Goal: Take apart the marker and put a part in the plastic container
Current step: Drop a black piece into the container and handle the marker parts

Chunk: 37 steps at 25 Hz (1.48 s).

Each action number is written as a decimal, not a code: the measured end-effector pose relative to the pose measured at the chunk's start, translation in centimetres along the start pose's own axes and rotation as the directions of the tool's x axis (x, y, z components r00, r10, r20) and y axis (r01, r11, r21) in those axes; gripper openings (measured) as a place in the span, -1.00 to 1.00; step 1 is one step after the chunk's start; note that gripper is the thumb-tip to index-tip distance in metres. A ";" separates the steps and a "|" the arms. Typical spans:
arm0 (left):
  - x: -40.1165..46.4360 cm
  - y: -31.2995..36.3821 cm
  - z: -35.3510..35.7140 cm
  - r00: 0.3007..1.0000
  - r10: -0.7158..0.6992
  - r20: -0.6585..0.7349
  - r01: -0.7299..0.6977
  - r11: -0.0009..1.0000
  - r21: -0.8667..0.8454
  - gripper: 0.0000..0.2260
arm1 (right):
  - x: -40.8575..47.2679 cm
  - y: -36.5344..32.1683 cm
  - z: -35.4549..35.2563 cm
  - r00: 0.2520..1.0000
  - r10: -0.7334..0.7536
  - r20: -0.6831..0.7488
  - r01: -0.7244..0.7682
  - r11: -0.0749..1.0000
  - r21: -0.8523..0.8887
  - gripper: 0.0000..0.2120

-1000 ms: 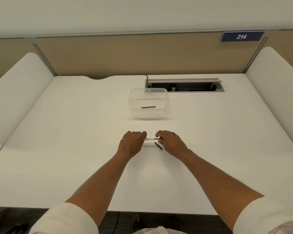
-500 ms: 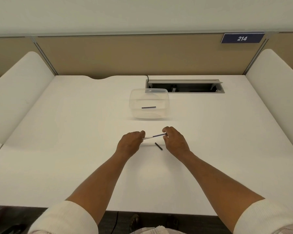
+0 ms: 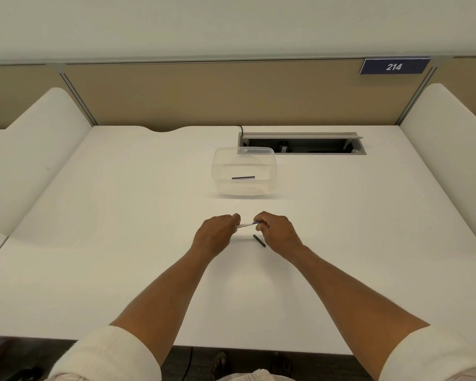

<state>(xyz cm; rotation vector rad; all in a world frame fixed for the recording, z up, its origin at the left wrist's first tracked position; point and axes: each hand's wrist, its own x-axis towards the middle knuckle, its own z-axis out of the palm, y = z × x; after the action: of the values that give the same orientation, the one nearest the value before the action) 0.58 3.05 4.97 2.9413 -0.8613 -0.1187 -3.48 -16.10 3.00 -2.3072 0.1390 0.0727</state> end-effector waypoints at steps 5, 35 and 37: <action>0.2 0.1 -0.1 1.000 -0.003 -0.008 0.003 0.999 -0.032 -0.96 | 0.0 -0.4 0.2 0.997 0.040 -0.071 -0.035 0.997 0.073 -0.87; 0.6 -1.3 -0.5 0.928 -0.333 -0.164 0.228 0.860 -0.458 -0.91 | -1.2 2.7 1.5 0.991 0.117 0.070 -0.098 0.966 -0.238 -0.81; 0.5 -1.5 -0.1 0.940 -0.308 -0.146 0.227 0.886 -0.405 -0.93 | -1.5 2.6 1.8 0.991 0.110 0.070 -0.087 0.958 -0.274 -0.82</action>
<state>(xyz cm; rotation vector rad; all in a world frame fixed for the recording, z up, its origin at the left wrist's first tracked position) 1.78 4.07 4.88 2.6204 -0.3462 0.0059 -5.26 -16.41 0.04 -2.5648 0.2120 0.2546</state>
